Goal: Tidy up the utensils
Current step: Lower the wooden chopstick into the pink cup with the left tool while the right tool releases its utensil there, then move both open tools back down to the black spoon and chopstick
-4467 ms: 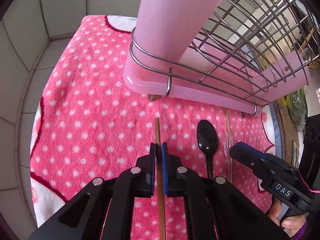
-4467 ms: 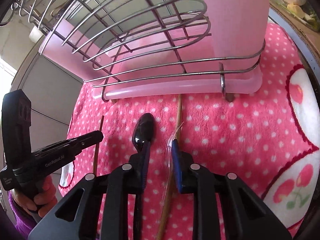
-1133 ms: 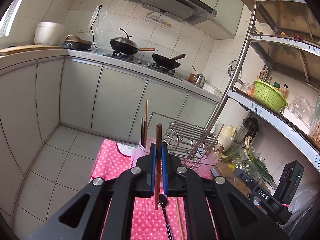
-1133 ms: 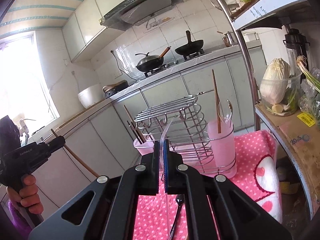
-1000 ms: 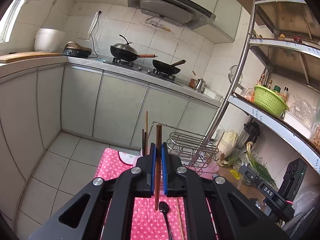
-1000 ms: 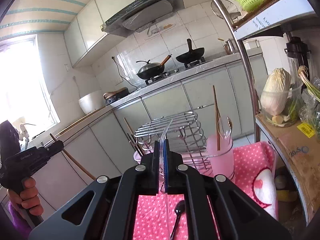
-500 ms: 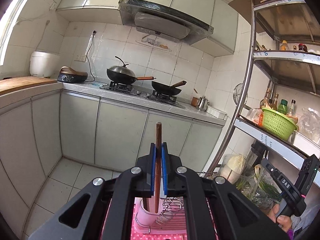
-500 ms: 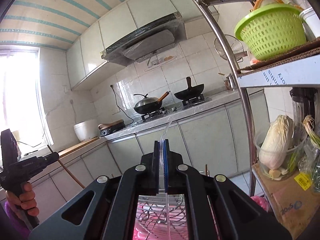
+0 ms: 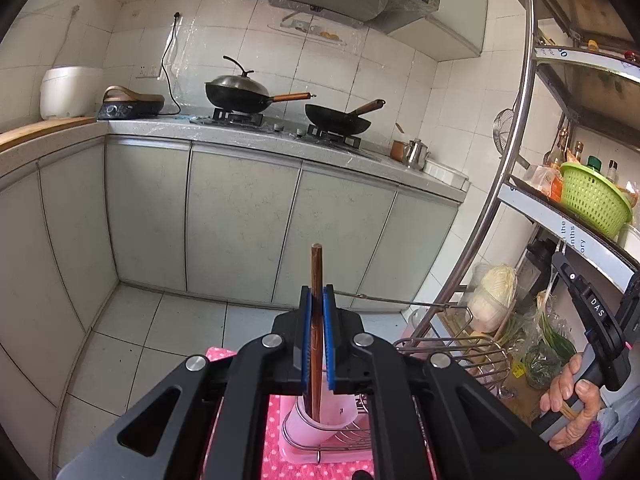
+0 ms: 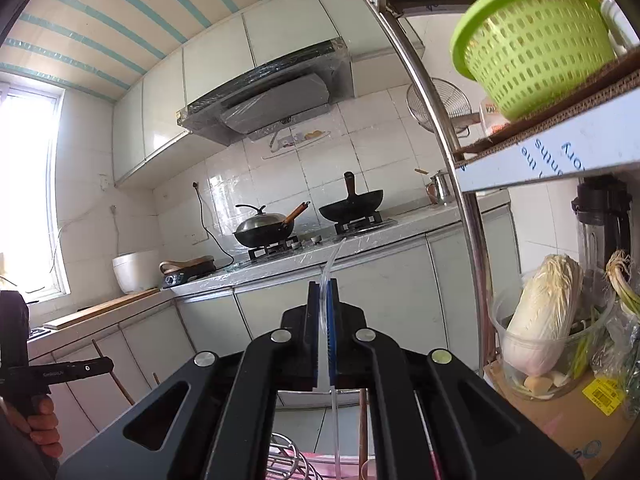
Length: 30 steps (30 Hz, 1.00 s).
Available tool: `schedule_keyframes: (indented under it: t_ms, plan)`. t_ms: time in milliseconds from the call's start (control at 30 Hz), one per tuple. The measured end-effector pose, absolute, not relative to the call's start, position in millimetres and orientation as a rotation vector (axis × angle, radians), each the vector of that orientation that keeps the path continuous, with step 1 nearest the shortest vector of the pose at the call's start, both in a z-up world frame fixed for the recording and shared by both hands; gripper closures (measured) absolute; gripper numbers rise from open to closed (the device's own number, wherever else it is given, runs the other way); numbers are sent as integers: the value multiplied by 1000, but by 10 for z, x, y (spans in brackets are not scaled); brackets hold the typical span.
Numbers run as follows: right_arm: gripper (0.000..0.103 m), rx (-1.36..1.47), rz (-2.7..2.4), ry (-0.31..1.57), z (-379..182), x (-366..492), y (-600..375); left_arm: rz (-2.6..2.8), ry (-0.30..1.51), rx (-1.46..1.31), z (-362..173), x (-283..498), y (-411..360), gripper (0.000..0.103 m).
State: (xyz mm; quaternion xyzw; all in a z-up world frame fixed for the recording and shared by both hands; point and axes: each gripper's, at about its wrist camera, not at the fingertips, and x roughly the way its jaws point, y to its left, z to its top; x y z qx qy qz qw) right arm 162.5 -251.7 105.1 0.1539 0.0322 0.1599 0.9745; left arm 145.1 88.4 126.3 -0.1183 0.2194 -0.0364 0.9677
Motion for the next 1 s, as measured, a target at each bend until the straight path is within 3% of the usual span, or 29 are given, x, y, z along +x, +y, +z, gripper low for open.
schedule_keyframes:
  t_ms: [333,667,767,1000]
  plan:
    - [99,343,307,202,468,1659,-2553,-82,502,-250,968,1611,856,98]
    - [99,321,316,323,282,1597,-2504,-66,524,-278,825,1632,860,98]
    - [99,311,319,356,228,1572,-2474,-57,530,-289,802,1623,870,92]
    - [97,302,312,415,171,1563,-2454,-50,500,-312,843,1534,911,60]
